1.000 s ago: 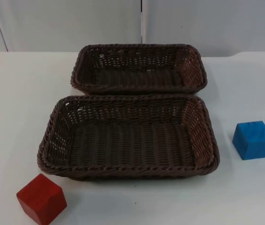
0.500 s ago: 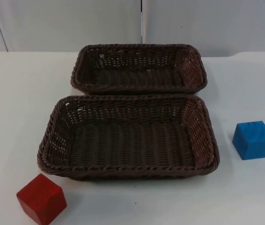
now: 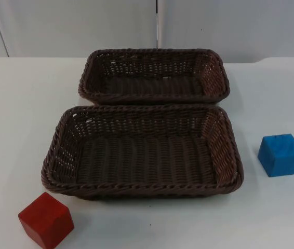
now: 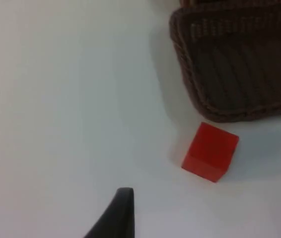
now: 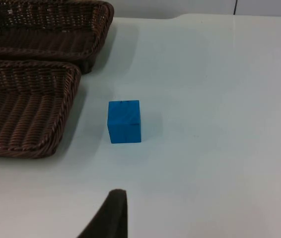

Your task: Pick up one cube with the left hand and place it into the upper basket. Pick up one cube with the right hand and place it into the lower basket.

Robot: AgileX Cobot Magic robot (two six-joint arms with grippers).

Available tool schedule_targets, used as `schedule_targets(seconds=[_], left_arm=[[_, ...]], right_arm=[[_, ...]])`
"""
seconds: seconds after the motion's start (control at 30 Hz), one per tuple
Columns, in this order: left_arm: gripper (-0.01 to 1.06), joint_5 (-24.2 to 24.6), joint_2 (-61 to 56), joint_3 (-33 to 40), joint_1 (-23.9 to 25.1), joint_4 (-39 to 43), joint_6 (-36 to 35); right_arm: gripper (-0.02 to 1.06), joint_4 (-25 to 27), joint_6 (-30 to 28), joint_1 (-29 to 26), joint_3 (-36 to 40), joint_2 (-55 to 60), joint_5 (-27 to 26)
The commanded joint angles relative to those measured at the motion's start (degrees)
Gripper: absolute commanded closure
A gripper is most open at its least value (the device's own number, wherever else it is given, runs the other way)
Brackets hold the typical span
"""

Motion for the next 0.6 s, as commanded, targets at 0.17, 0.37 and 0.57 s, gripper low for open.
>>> schedule_targets(seconds=[0.17, 0.37, 0.57], left_arm=[[0.05, -3.65, 6.66, -0.39, 0.13, -10.8, 8.08], [0.05, -6.75, 11.66, -0.39, 0.13, -16.18, 12.67], [0.05, -8.3, 19.14, -1.04, 0.13, -17.03, 16.2]], right_arm=[[-0.01, 0.14, -0.13, -0.25, 0.43, -0.07, -0.57], [-0.01, 0.14, -0.13, -0.25, 0.43, -0.07, -0.57], [-0.01, 0.14, -0.13, -0.25, 0.43, -0.07, -0.57]])
